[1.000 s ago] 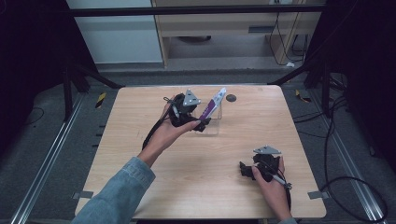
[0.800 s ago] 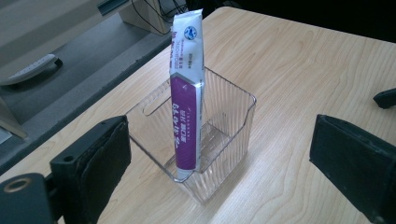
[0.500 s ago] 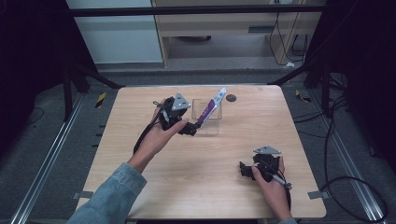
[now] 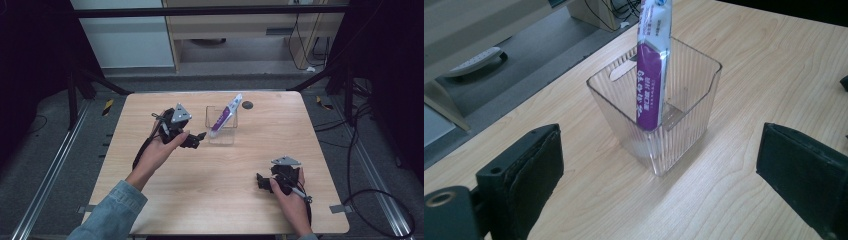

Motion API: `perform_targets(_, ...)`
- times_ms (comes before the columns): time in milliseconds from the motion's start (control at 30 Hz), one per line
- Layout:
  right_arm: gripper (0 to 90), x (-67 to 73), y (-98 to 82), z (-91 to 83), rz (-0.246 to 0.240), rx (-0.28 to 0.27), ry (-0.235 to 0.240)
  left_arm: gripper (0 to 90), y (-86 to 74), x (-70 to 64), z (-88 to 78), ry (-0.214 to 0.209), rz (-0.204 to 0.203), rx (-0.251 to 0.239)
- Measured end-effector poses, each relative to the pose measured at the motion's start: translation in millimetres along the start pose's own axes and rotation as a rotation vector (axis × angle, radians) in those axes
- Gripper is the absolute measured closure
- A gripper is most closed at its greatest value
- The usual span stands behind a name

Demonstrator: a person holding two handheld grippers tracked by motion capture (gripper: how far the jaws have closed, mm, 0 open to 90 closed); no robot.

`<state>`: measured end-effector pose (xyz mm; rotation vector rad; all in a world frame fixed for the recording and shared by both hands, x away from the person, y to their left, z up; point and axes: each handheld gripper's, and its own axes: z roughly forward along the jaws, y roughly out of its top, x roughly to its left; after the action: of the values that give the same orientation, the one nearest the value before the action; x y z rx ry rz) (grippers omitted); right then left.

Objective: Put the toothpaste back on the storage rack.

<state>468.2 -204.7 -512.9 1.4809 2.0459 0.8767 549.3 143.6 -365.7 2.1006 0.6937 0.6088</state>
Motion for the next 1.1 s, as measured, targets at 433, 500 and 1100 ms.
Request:
perform_targets(433, 0.4, 0.0, 0.0, 0.0, 0.0, 0.0, 0.0, 4.4, -26.8, 15.4, -8.7, 0.016, -0.052, 0.014)
perform_targets(500, 0.4, 0.0, 0.0, 0.0, 0.0, 0.0, 0.0, 4.4, -32.3, 17.6, -10.0, 0.021, -0.06, 0.024)
perform_targets(1100, 0.4, 0.0, 0.0, 0.0, 0.0, 0.0, 0.0, 4.4, -98.0, 40.1, -24.2, 0.076, -0.144, 0.113)
